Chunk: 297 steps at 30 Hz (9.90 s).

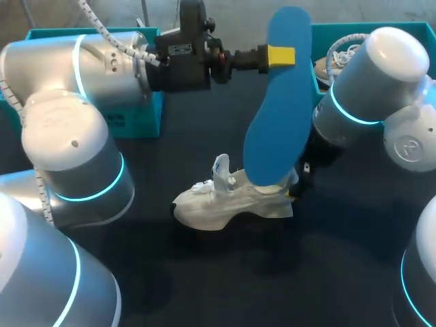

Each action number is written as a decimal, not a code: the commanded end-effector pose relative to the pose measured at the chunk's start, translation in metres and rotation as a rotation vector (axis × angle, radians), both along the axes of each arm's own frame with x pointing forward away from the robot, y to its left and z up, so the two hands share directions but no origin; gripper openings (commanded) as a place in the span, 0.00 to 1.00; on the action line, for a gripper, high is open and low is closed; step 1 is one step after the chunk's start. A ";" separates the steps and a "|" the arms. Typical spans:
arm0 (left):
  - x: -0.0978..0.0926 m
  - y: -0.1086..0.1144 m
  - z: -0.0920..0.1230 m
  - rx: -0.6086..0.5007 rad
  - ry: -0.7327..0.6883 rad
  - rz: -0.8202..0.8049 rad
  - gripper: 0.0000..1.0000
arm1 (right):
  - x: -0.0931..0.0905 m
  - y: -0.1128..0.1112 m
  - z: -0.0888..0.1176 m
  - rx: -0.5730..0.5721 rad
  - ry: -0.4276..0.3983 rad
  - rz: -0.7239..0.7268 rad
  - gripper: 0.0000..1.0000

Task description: Take the shoe out of the shoebox, open the shoe tongue, remove and reinsert the insole, then place the shoe into the shoebox

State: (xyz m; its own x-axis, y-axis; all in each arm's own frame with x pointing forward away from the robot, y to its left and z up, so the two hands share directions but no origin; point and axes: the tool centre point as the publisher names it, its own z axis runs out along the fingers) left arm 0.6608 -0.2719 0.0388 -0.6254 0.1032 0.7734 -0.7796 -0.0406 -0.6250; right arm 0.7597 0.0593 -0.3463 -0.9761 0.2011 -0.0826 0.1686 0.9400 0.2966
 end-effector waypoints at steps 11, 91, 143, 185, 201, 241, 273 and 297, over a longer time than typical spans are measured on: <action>-0.024 0.017 0.007 -0.003 -0.010 0.020 0.00 | -0.001 0.000 0.000 -0.002 -0.002 -0.001 1.00; -0.024 0.017 0.007 -0.003 -0.010 0.020 0.00 | 0.011 0.049 -0.014 -0.198 0.300 -0.077 0.00; -0.024 0.017 0.007 -0.003 -0.010 0.020 0.00 | -0.042 0.054 0.002 0.087 0.394 -1.155 0.00; -0.024 0.017 0.007 -0.003 -0.010 0.020 0.00 | -0.071 0.078 -0.008 0.257 0.552 -1.258 1.00; -0.024 0.017 0.007 -0.003 -0.010 0.020 0.00 | -0.059 0.075 0.034 0.374 0.623 -1.227 1.00; -0.024 0.017 0.007 -0.003 -0.010 0.020 0.00 | -0.004 0.033 0.184 0.923 1.056 -1.044 1.00; -0.022 0.019 0.004 -0.001 -0.052 0.019 0.00 | 0.017 0.006 0.236 1.131 1.064 -0.945 1.00; -0.004 0.040 -0.007 0.139 -1.207 -0.051 0.00 | 0.017 0.006 0.236 1.131 1.064 -0.945 1.00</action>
